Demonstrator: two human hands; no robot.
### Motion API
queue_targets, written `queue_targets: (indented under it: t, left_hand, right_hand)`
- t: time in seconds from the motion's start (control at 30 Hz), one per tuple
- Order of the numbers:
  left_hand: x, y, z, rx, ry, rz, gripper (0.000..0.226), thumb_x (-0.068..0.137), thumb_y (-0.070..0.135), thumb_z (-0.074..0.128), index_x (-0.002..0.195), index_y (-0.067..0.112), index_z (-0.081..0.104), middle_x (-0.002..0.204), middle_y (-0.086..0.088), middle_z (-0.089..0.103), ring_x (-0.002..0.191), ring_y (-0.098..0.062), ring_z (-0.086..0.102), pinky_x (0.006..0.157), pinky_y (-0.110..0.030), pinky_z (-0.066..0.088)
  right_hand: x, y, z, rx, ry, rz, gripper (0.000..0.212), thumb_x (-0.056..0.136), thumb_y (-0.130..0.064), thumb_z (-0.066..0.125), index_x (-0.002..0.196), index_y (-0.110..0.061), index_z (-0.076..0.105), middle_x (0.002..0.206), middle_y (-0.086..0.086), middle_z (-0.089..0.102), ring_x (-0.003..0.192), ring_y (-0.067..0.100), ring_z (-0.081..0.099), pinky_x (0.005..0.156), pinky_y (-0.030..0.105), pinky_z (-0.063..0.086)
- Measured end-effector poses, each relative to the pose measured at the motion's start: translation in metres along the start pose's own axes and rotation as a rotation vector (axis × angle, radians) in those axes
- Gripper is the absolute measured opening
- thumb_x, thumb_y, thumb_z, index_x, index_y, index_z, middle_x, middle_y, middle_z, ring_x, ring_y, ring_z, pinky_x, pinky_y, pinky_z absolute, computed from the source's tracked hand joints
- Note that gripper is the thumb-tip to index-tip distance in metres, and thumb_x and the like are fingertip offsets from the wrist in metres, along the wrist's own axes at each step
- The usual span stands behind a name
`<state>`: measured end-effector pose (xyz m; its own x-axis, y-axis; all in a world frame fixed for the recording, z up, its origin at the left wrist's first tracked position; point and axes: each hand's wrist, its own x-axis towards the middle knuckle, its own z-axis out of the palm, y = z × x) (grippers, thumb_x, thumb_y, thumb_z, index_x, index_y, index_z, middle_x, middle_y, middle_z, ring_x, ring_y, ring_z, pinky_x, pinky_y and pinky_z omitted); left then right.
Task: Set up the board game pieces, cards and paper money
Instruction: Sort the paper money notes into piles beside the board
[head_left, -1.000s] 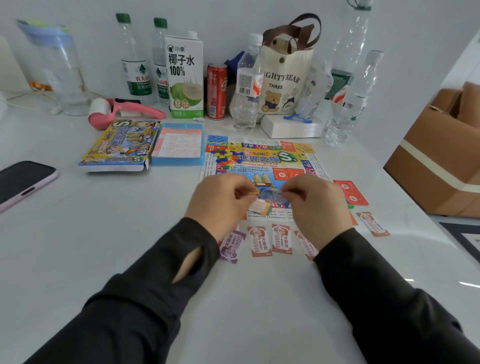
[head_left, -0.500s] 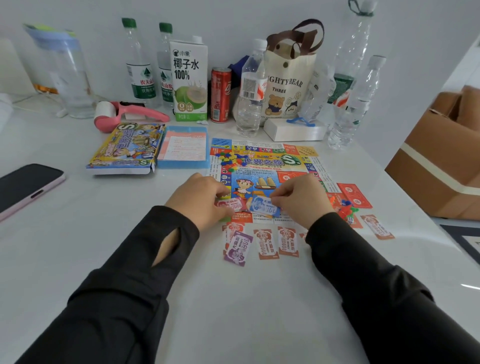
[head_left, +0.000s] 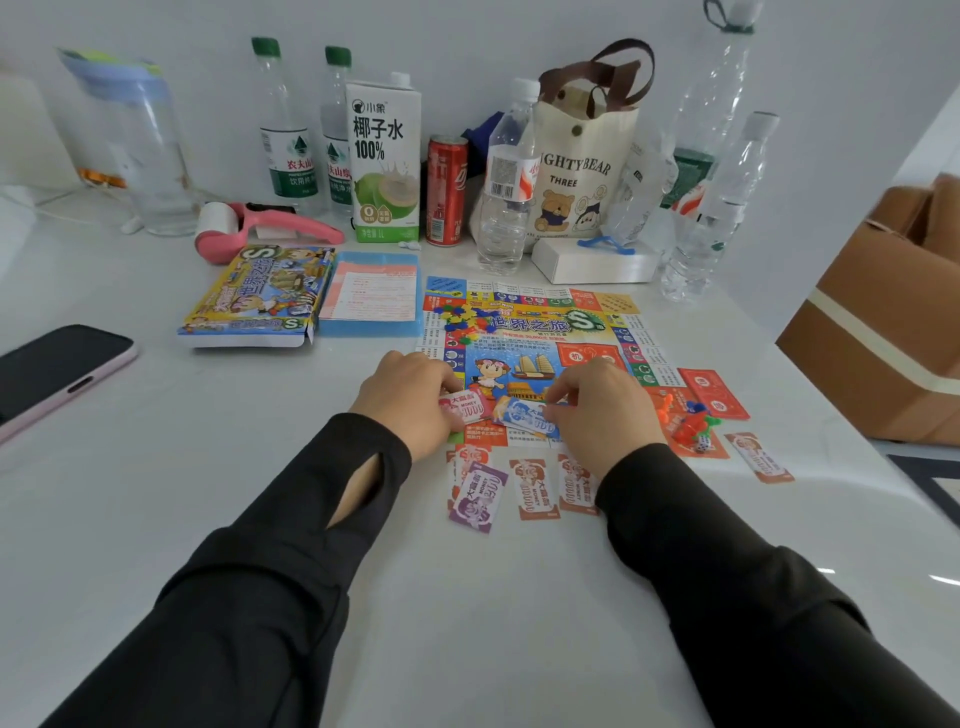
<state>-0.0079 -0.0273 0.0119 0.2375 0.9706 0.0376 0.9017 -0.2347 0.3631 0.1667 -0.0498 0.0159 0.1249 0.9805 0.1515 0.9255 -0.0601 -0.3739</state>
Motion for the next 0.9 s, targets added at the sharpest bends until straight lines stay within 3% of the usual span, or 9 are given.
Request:
queue_targets:
  t: [0.17,0.43,0.63,0.9]
  left_hand:
    - [-0.0007,0.0033,0.0001,0.01,0.0,-0.024,0.043,0.085,0.034,0.064,0.123,0.018,0.054,0.122,-0.004,0.05,0.115,-0.021,0.04,0.091,-0.032,0.039]
    - [-0.0037,0.0079,0.0007,-0.054,0.003,-0.009,0.021,0.087,0.024,0.063,0.104,0.02,0.051,0.119,-0.001,0.055,0.106,-0.019,0.05,0.084,-0.029,0.043]
    - [-0.0019,0.0078,0.0025,-0.066,-0.031,-0.039,0.031,0.089,0.026,0.06,0.118,0.02,0.052,0.124,-0.002,0.055,0.112,-0.02,0.049,0.088,-0.031,0.044]
    - [-0.0015,0.0049,0.0042,-0.062,-0.013,-0.043,0.035,0.087,0.029,0.061,0.12,0.017,0.054,0.124,-0.004,0.053,0.113,-0.02,0.047,0.086,-0.03,0.043]
  right_hand:
    - [0.0002,0.0009,-0.0001,0.004,-0.013,0.004,0.011,0.087,-0.022,0.063,0.096,-0.019,0.068,0.11,0.0,0.057,0.101,0.018,0.053,0.084,0.027,0.043]
    - [-0.0005,0.0018,0.0007,0.01,-0.011,-0.001,0.01,0.087,-0.022,0.062,0.095,-0.019,0.067,0.11,0.0,0.057,0.1,0.018,0.053,0.085,0.029,0.047]
    - [-0.0012,0.0012,0.0016,0.001,0.007,-0.016,0.011,0.088,-0.021,0.061,0.097,-0.018,0.067,0.108,0.0,0.057,0.098,0.017,0.053,0.085,0.028,0.046]
    - [-0.0021,0.0008,0.0026,0.001,0.013,-0.017,0.013,0.089,-0.02,0.059,0.099,-0.019,0.068,0.108,0.001,0.057,0.101,0.018,0.052,0.086,0.029,0.046]
